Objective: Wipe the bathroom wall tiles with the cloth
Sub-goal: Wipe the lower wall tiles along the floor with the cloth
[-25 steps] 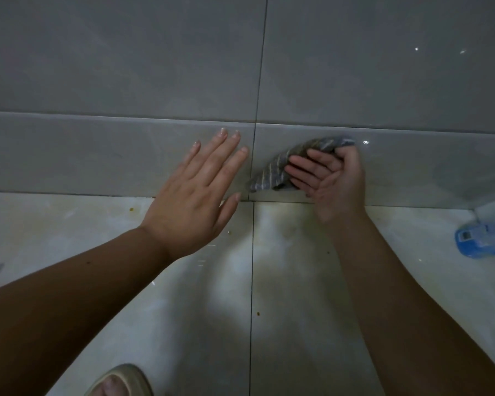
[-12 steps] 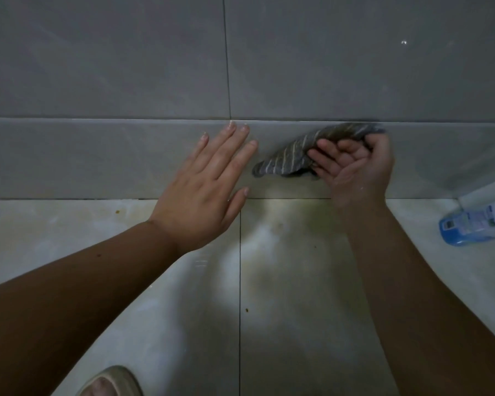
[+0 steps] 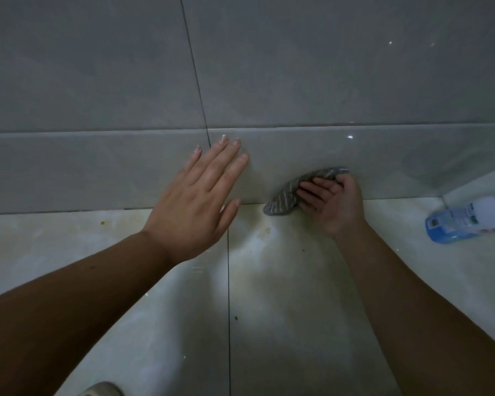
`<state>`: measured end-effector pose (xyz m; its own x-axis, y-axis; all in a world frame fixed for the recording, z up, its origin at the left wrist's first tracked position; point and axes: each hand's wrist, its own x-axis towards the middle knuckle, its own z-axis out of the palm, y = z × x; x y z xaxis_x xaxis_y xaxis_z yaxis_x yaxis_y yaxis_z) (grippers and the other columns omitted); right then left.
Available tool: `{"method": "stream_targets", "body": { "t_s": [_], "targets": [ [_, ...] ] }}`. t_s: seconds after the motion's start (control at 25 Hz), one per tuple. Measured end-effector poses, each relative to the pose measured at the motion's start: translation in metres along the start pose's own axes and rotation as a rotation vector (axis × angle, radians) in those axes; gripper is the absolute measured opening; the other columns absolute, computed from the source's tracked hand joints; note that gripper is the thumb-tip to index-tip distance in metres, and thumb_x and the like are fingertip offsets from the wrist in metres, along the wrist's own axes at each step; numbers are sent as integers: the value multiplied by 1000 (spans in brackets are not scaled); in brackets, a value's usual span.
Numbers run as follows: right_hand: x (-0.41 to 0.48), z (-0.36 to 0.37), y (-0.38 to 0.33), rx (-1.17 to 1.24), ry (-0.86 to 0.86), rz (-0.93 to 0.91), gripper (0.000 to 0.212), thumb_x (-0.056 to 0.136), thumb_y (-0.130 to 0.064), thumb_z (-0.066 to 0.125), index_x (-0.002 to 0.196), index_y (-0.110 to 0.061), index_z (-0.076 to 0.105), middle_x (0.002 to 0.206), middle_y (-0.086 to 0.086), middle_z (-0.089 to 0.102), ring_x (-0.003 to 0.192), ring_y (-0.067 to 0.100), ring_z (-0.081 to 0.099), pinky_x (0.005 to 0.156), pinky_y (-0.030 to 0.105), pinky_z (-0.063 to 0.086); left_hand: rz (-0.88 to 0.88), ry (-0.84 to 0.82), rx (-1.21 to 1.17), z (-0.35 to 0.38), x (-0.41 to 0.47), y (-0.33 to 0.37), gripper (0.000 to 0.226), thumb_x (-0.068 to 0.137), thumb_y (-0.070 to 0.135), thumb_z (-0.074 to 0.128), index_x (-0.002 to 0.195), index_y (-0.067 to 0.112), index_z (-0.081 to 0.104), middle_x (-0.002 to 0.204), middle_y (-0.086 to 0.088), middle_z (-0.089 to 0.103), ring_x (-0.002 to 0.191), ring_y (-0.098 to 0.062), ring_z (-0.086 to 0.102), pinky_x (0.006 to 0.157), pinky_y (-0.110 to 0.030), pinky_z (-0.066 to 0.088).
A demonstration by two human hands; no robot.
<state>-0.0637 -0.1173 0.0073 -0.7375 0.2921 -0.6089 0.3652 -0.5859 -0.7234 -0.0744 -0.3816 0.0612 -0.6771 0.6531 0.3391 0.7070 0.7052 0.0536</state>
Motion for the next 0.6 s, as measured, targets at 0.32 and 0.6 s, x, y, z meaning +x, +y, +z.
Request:
{"method": "stream_targets", "body": {
  "t_s": [0.32, 0.6],
  "targets": [
    [-30, 23, -51, 286, -36, -182, 48, 94, -35, 34, 56, -13, 52, 78, 13, 72, 79, 36, 71, 72, 32, 56, 12, 17, -12, -2, 9, 9, 61, 100, 32, 45, 152, 5, 30, 160, -15, 25, 151, -26, 16, 122, -47, 17],
    [-3, 10, -6, 656, 165, 15, 15, 87, -17, 46, 73, -13, 47, 60, 4, 47, 58, 19, 46, 62, 24, 43, 11, -5, -4, -1, 7, 8, 61, 100, 34, 45, 152, 5, 30, 160, -15, 27, 151, -27, 18, 121, -49, 20]
  ]
}}
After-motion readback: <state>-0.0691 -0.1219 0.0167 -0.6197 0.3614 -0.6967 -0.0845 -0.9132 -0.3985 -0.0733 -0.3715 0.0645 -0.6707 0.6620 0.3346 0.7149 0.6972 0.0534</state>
